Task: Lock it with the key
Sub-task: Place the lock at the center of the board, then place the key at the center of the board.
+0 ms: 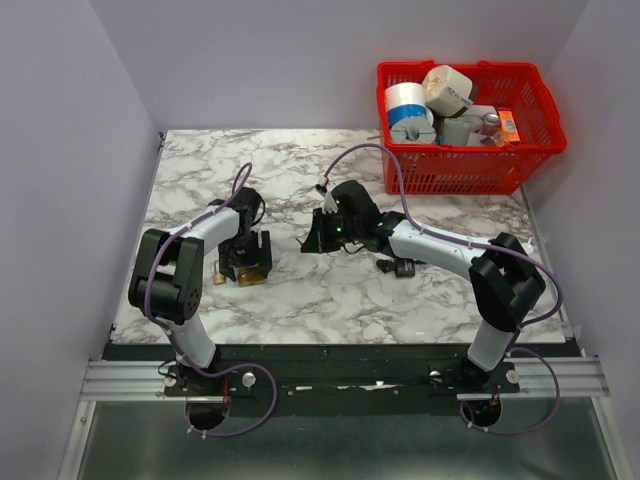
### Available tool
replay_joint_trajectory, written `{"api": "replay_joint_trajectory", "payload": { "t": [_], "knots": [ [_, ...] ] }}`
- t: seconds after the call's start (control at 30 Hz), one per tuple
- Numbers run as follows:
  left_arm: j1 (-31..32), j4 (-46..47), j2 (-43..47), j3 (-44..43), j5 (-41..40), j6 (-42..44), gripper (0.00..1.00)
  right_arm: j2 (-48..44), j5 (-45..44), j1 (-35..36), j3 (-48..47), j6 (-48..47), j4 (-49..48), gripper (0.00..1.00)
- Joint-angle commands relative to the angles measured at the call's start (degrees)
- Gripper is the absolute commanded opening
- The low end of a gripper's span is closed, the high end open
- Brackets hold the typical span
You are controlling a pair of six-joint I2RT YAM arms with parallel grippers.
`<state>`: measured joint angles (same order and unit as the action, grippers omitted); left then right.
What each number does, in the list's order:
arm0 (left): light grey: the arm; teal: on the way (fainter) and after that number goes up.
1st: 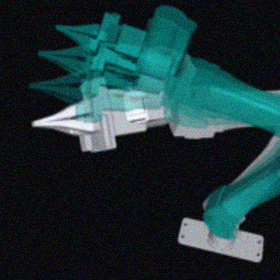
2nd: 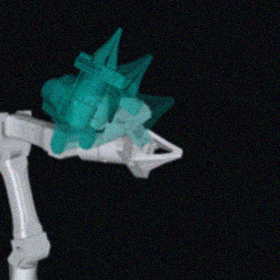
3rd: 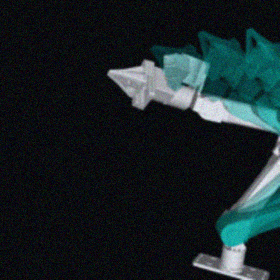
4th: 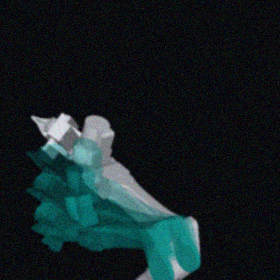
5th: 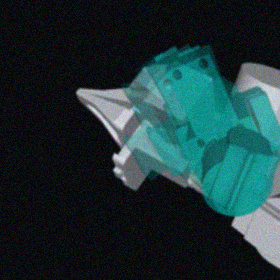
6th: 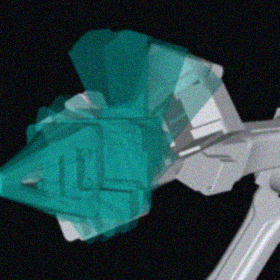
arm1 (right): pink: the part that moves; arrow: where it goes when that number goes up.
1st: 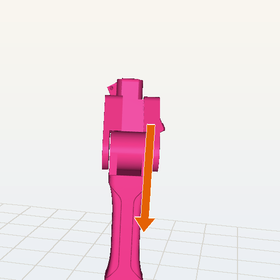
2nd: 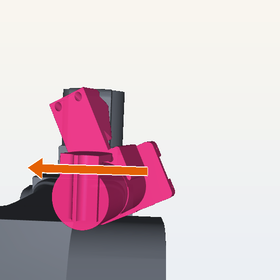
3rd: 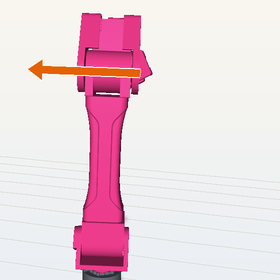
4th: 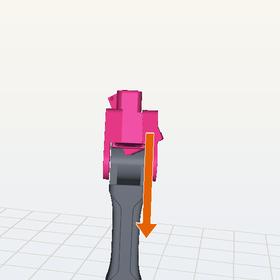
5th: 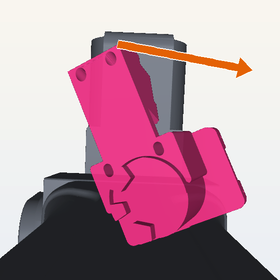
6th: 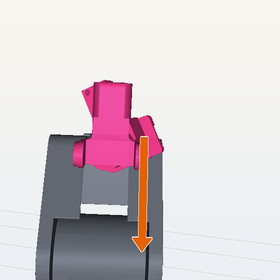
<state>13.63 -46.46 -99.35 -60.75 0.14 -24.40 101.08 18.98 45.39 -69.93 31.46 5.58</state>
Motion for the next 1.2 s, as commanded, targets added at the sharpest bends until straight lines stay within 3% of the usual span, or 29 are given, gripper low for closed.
{"api": "replay_joint_trajectory", "payload": {
  "t": [0.0,0.17,0.3,0.43,0.57,0.73,0.97,1.17],
  "knots": [
    [-0.1,-0.2,0.7,0.2,-0.3,0.5,0.91,0.1,-0.8,0.5,0.1,-0.8,-1.4,0.01],
    [-2.9,0.9,6.1,-6.6,9.9,-0.5,0.95,-2.9,-2.0,0.5,0.7,-2.4,-1.0,0.01],
    [-4.5,11.1,19.7,-7.5,15.1,-4.5,0.97,-8.7,-6.1,0.5,2.7,-2.9,-3.0,0.01],
    [-4.9,16.9,25.5,-8.5,22.9,-10.6,0.91,-11.6,-11.8,0.4,2.2,-6.2,-5.1,0.01],
    [-4.9,23.3,27.3,-6.1,30.9,-21.7,0.81,-11.6,-12.1,0.8,1.6,-7.6,-10.2,0.01],
    [-4.2,27.6,27.6,-4.1,31.8,-29.7,0.67,-11.3,-14.3,2.2,-0.5,-8.5,-10.8,0.01],
    [-0.2,28.5,27.4,-1.0,31.1,-33.6,0.62,-10.6,-15.9,3.7,-1.5,-8.8,-9.3,0.01],
    [1.0,30.8,26.8,-0.4,31.1,-34.9,0.47,-10.6,-16.5,4.0,-1.2,-8.2,-9.1,0.01]
  ]
}}
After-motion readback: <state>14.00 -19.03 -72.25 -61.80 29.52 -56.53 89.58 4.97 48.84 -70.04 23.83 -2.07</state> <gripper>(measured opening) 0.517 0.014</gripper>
